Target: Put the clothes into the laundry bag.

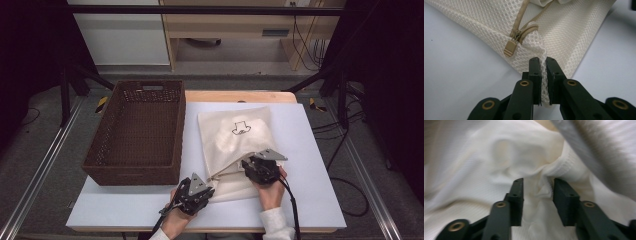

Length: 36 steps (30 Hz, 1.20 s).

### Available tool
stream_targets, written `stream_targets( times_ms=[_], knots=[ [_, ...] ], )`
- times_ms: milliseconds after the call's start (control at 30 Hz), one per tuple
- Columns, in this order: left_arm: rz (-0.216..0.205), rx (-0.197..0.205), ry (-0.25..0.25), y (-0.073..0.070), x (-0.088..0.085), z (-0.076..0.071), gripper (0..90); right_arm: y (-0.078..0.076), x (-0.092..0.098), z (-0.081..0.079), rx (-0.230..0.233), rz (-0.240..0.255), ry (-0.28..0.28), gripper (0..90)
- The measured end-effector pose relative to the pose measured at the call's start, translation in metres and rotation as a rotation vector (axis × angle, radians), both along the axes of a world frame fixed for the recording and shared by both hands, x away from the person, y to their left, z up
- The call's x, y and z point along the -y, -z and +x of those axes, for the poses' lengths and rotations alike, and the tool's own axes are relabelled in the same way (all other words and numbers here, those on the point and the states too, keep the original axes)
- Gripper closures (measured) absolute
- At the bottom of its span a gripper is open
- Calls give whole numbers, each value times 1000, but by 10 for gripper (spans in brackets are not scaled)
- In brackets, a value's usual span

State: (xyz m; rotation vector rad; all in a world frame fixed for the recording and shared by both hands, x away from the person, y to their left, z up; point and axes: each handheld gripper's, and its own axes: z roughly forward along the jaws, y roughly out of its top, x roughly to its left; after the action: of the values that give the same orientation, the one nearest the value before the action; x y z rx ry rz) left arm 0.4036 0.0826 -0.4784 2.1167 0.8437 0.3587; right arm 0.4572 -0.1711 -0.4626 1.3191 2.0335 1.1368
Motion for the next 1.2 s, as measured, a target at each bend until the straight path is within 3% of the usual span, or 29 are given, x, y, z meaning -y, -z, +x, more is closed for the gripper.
stream_targets(
  times_ms=[33, 67, 133, 167, 200, 333, 367, 400, 467, 500, 533, 600, 633, 667, 833, 900, 933, 1033, 1067, 1133, 1200],
  knots=[
    [0, 0, 0, 0, 0, 0, 823, 0, 0, 0, 0, 0, 0, 573],
    [-3, 9, -9, -1, 0, -1, 822, -8, 11, -17, 28, -39, 4, 557],
    [-3, 16, -16, -1, 1, -1, 818, -13, 25, -33, 67, -74, 42, 543],
    [-3, 16, -16, -1, 1, -1, 816, -13, 25, -33, 67, -74, 42, 543],
    [0, 22, -21, 0, 2, -1, 812, -10, 36, -43, 52, -96, 67, 527],
    [2, 20, -26, 0, 2, -2, 809, 5, 46, -44, 6, -103, 77, 536],
    [4, 22, -27, 0, 2, -2, 808, 9, 47, -43, -15, -115, 86, 570],
    [1, 22, -31, -1, 0, -1, 805, 16, 49, -41, -34, -155, 114, 664],
    [-2, 16, -34, 0, -1, 0, 805, 20, 53, -40, -53, -175, 128, 771],
    [-2, 16, -34, 0, -1, 0, 804, 20, 53, -40, -53, -175, 128, 771],
    [-2, 15, -35, -1, -2, 0, 805, 20, 57, -41, -69, -145, 133, 859],
    [0, 22, -38, -2, -2, -1, 806, 18, 63, -43, -72, -126, 141, 891],
    [0, 22, -38, -2, -2, -1, 808, 18, 63, -43, -72, -126, 141, 891],
    [-2, 23, -38, -3, -3, 0, 809, 12, 70, -48, -64, -82, 134, 900],
    [-12, 14, -58, -5, -11, 2, 814, 4, 87, -69, -43, -61, 112, 900],
    [-11, 3, -56, -4, -11, 3, 810, 5, 90, -72, -57, -58, 112, 900],
    [-1, -9, -54, -2, -10, 4, 802, 13, 95, -76, -89, -59, 114, 899],
    [7, -8, -55, 0, -9, 4, 749, 21, 98, -74, -113, -68, 110, 889],
    [3, 0, -62, -1, -8, 3, 677, 20, 98, -75, -111, -54, 108, 865],
    [-26, 15, -82, -4, -9, 4, 448, 14, 93, -76, -51, -57, 91, 689],
    [-50, 7, -90, -6, -10, 6, 404, 8, 84, -76, -29, -61, 70, 623]
  ],
)
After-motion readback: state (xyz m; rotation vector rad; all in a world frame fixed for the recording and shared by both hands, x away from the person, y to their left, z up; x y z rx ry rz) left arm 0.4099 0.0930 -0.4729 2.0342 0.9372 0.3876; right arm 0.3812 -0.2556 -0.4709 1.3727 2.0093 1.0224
